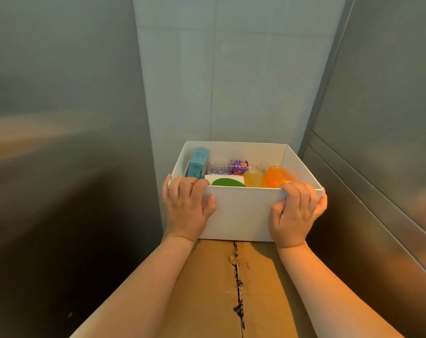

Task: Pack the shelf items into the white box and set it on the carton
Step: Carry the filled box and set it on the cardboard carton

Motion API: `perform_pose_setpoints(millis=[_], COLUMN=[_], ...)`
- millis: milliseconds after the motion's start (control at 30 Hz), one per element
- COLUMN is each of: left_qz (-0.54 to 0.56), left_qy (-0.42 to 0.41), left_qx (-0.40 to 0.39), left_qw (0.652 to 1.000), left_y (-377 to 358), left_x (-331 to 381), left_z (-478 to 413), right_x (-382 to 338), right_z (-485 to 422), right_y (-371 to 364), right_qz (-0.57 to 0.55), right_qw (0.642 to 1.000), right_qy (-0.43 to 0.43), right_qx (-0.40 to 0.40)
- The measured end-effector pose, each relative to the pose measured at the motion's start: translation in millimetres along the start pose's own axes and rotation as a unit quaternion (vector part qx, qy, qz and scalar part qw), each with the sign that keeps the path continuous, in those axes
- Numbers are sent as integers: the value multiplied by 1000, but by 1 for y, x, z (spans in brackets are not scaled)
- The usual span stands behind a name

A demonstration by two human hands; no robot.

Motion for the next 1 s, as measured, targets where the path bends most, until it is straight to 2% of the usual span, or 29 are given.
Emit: perform_pose_setpoints(millis=[267,1000], left_qz=[-10,14], left_qy=[-7,-16], left_qx=[25,26], left_qw=[1000,999], left_y=[-30,-85], left_x=[-6,-23], left_z=[-10,-15], right_x=[13,28], right_z=[-2,-3], right_y=[-35,-80], right_qz=[2,8], right_qw=[1000,1000], right_qy=[-2,3], right_qx=[-5,-1])
Point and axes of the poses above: each hand's wrist, its own z-axis away from the middle knuckle, its own y-axis out of the back of the hand, x = y × z, the point moved 9 cm from there along -z, towards the middle knuckle, and after that the axes turned 13 degrees about x, right-handed, at the moved point
